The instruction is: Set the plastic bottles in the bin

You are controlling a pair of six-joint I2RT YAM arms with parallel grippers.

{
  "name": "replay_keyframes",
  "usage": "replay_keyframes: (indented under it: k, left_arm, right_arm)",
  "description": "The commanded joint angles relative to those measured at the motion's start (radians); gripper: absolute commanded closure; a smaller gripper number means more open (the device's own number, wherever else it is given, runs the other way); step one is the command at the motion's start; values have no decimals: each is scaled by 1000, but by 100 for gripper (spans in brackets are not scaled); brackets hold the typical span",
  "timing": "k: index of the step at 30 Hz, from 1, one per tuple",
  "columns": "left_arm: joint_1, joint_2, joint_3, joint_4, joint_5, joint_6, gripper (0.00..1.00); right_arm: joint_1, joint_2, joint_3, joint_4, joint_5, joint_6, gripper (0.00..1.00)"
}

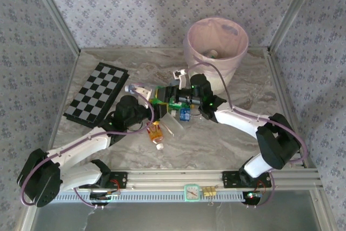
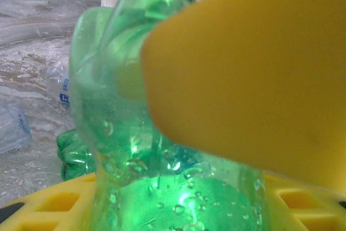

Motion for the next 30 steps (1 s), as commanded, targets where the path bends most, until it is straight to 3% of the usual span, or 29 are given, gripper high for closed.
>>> replay_keyframes:
  k: [1, 7, 14, 16, 20, 24, 27, 30]
  left_arm:
    - [-6, -37, 20, 63, -7, 22, 50]
    - [-6, -38, 23, 59, -4, 16, 48]
    - [-7, -39, 17, 55, -6, 8, 43]
    - [-7, -42, 17, 53, -7, 6, 37]
    - [-7, -49, 17, 40, -18, 4, 13]
    - [-7, -69, 8, 23, -33, -1, 7]
    - [-7, -96, -15, 16, -97, -21, 5]
    - [-6, -126, -41, -17, -259, -63, 0]
  right_arm:
    - [6, 18, 28, 19, -33, 7, 21]
    - [6, 26, 35, 25, -43, 9, 25]
    - [4, 31, 32, 34, -49, 7, 47]
    - [4, 25, 32, 31, -43, 1, 50]
    - [-13, 5, 47, -38, -25, -52, 51]
    - [-56, -35, 94, -218, 30, -170, 51]
    - [-96, -64, 136, -328, 71, -243, 51]
    - [-134, -89, 198, -414, 114, -299, 53]
